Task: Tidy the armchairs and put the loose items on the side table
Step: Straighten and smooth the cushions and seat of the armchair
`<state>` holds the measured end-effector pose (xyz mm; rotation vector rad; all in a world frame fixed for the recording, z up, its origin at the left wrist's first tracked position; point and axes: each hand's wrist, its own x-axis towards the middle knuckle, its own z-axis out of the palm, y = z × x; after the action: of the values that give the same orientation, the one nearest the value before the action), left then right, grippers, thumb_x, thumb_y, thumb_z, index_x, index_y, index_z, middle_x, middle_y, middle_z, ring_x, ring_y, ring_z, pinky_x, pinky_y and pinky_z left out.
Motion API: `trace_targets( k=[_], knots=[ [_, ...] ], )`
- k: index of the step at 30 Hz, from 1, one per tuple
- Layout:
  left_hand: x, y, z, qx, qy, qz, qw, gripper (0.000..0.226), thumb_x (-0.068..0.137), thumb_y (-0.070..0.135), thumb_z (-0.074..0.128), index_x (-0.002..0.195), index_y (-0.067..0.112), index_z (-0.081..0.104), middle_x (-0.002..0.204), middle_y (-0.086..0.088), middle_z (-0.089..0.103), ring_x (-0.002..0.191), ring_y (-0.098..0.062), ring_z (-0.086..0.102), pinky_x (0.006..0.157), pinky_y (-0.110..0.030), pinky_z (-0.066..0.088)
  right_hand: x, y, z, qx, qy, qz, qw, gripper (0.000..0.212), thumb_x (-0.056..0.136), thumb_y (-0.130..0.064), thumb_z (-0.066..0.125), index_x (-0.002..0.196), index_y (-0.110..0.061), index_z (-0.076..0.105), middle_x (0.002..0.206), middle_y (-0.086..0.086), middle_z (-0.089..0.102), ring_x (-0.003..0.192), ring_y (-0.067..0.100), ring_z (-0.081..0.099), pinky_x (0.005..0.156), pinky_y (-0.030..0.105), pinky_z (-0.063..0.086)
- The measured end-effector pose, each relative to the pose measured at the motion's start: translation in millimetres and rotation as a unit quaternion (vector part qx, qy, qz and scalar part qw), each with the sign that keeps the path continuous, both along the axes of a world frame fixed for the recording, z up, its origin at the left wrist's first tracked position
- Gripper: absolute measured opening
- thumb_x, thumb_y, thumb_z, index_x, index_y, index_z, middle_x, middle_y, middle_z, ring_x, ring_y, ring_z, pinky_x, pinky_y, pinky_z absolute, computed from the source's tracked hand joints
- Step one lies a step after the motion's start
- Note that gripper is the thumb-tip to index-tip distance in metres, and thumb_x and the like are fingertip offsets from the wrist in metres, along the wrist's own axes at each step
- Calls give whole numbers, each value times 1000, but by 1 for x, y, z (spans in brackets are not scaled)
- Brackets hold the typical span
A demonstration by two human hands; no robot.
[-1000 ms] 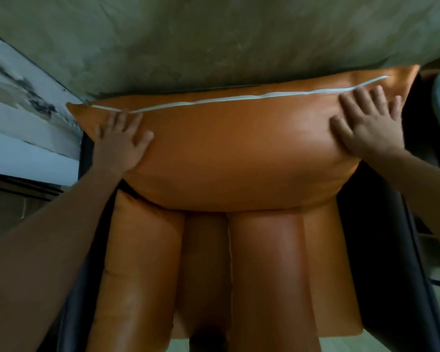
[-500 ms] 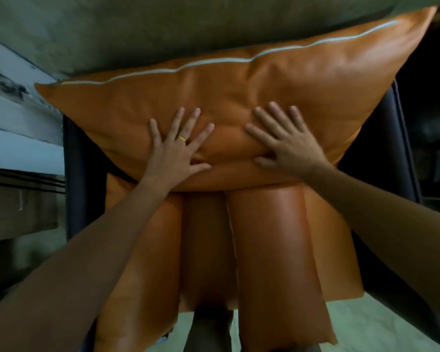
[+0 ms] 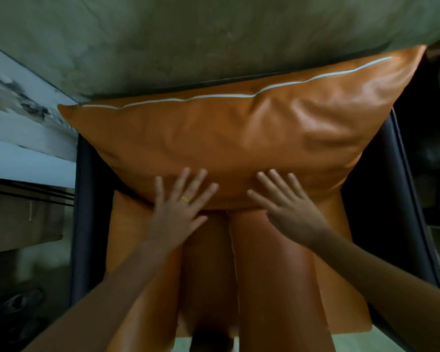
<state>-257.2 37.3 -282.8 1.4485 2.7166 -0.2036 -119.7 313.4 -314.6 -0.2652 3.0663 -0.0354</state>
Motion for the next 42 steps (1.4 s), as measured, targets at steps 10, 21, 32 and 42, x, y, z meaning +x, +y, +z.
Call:
trace_targets(
  k=[10, 21, 32, 42],
  knots=[
    [-153, -3, 35, -19, -28, 144, 989, 63, 97, 68, 27, 154, 47, 13, 167, 6, 7, 154, -30, 5, 115, -70, 14, -123, 78, 54, -39, -5, -195, 980, 71, 95, -64, 28, 157, -29, 28, 166, 3, 23, 154, 33, 10, 118, 65, 5],
    [-222, -17, 4, -20, -95, 275, 957, 69, 95, 72, 6, 154, 41, 25, 163, -5, 25, 151, -30, 18, 121, -57, 11, -168, 126, 37, 4, -52, -202, 978, 66, 97, -65, 16, 154, -35, 29, 159, 6, 34, 149, 32, 23, 121, 54, 12],
    [-165, -60, 31, 58, -151, 401, 902, 69, 98, 66, 27, 157, 33, 14, 167, -10, 1, 152, -37, -1, 120, -61, 12, -60, 148, 39, -108, 44, -417, 901, 65, 96, -51, 38, 155, -24, 32, 166, 13, 18, 153, 37, 11, 118, 64, 10],
    [52, 45, -13, 51, -224, 255, 939, 85, 97, 52, 49, 159, 13, 6, 164, -22, -11, 152, -40, -5, 121, -47, 11, 93, 23, -3, -312, -94, -410, 852, 73, 94, -58, 35, 158, -26, 23, 166, 10, 18, 154, 35, 10, 122, 50, 20]
  ],
)
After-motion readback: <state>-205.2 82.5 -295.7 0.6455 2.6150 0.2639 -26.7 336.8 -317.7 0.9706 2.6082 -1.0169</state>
